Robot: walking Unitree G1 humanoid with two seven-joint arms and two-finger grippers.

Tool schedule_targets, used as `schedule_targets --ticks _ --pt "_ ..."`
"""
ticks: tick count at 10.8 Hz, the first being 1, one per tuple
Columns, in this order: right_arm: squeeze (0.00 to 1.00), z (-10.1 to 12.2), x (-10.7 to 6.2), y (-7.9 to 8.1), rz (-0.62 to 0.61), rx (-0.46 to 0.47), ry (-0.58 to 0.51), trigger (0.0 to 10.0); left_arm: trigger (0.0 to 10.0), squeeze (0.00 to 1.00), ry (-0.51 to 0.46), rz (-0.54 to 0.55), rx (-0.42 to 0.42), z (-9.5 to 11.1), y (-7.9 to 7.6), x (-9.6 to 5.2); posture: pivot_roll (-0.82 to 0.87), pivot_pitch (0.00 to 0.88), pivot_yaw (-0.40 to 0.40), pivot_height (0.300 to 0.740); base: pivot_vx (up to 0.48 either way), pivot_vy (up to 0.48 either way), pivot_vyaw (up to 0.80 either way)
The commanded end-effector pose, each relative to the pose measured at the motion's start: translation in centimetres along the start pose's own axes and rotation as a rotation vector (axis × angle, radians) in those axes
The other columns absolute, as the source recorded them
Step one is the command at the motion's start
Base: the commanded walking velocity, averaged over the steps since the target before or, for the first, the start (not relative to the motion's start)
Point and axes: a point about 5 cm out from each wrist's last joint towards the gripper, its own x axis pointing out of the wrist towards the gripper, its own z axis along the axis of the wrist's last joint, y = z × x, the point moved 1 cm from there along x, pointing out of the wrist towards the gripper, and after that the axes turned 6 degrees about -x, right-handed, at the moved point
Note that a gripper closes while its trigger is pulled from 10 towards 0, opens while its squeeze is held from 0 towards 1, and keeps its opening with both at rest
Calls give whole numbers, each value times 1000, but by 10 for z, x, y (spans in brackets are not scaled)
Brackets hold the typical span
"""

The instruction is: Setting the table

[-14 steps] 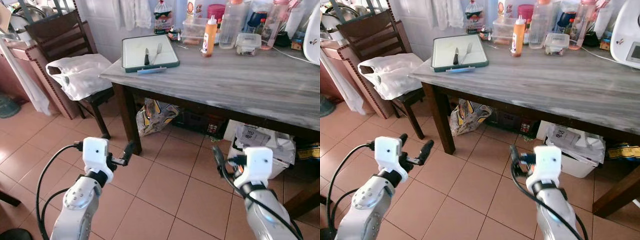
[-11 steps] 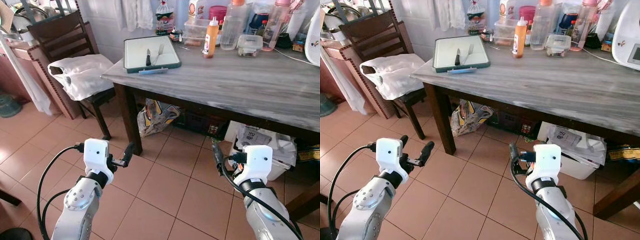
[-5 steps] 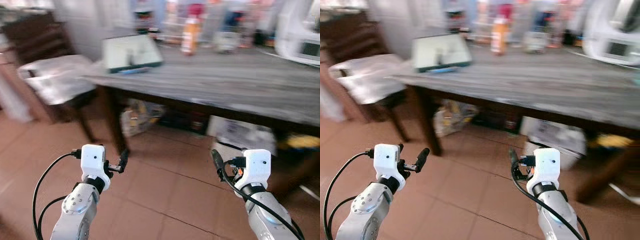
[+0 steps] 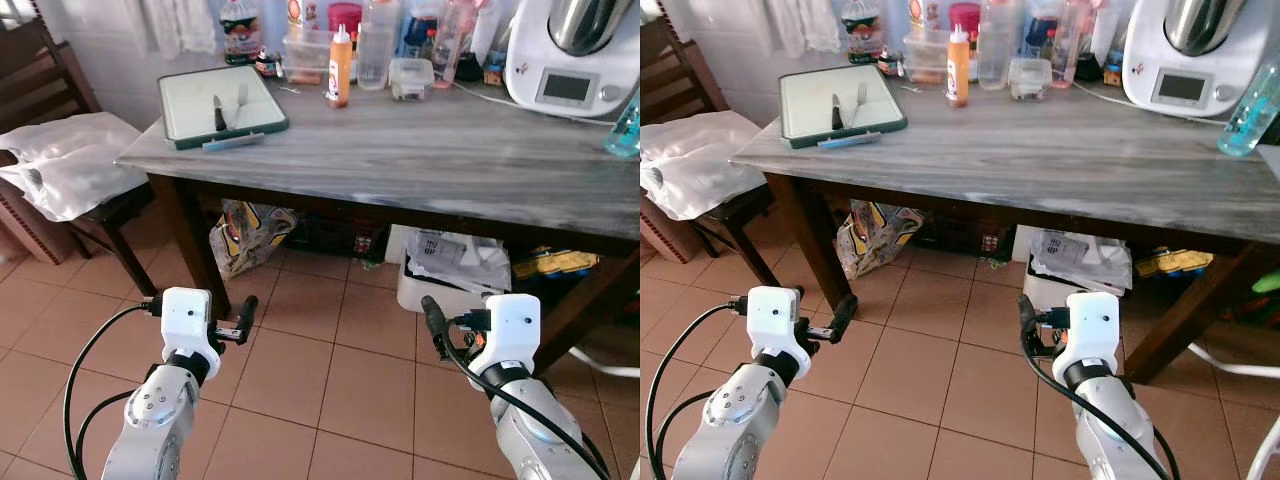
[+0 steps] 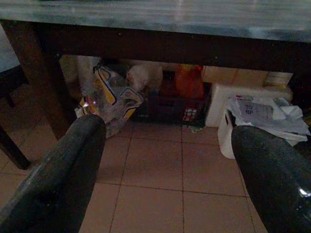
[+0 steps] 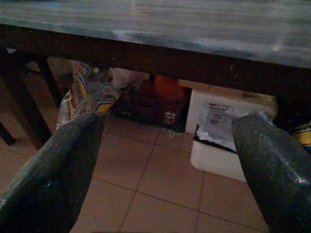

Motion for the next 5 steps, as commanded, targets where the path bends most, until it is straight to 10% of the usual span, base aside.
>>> schedule_targets --ticks 1,5 --pt "0 4 -2 0 -1 9 -8 10000 10000 0 -6 14 15 3 4 0 -17 44 17 740 0 0 0" --pt "0 -2 -2 -3 -10 26 42 10000 10000 0 -3 29 45 2 4 0 -19 48 14 740 0 0 0"
